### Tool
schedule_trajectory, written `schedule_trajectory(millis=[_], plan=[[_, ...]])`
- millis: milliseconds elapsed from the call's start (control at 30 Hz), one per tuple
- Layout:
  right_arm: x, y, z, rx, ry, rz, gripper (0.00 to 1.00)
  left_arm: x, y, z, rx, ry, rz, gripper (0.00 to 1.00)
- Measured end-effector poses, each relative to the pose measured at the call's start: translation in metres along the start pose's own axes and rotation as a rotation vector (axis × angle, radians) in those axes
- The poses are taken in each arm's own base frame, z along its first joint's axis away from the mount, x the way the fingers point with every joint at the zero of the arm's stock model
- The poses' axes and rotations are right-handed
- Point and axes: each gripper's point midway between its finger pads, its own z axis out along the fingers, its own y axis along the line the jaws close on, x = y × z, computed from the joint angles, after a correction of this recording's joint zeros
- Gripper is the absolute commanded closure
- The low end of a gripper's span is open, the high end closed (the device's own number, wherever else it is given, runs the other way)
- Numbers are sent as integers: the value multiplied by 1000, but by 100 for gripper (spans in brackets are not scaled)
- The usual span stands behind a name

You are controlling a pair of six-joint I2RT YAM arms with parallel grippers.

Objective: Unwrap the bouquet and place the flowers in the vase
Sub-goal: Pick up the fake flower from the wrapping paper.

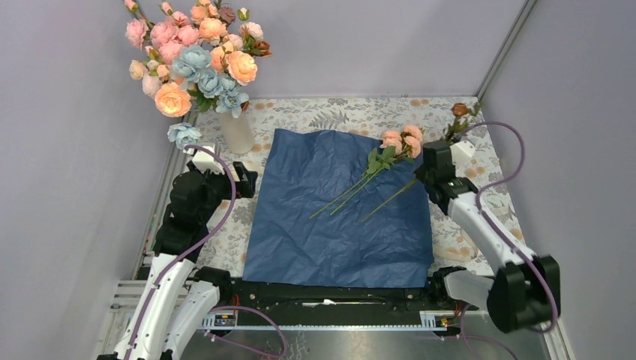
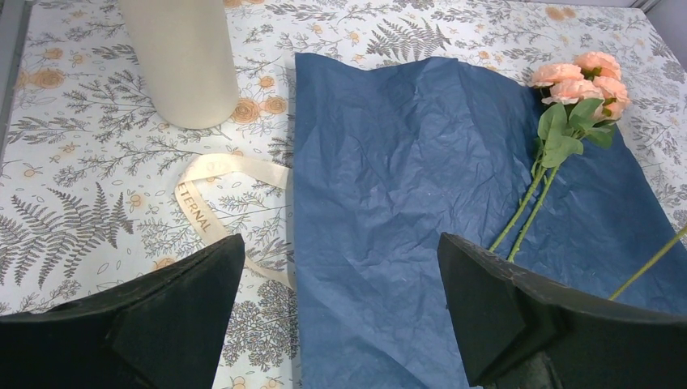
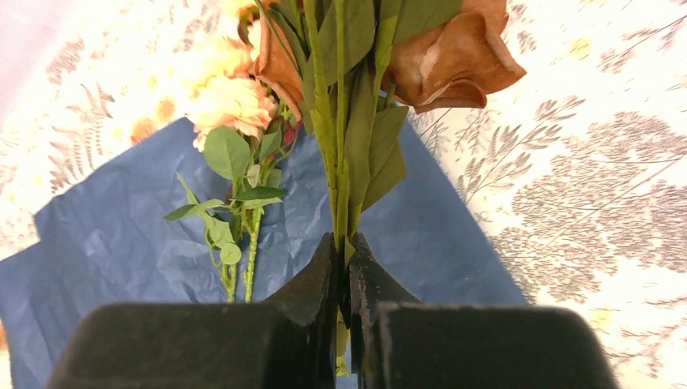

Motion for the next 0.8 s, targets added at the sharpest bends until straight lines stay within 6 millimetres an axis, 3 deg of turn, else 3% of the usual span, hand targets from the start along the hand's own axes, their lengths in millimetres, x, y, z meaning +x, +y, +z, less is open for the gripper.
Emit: schedule_trajectory(millis=[200,333,467,600,800], plan=[[-37,-1,-56,-143,-128,-27,100,-2,-11,-7,50,0,-20,2],[-53,29,-109,-430,-190,-62,100,-13,-33,-18,144,-19,-74,3],[-57,65,-163,-741,-221,-99,100,-34,-66,-32,287,-47,-159,4],[-43,102,-205,-994,-183,-156,100,-51,-102,-46,456,-71,-259,3],[15,155,-255,-1262,-4,-299,100,-80,-146,-63,663,-105,-384,3]])
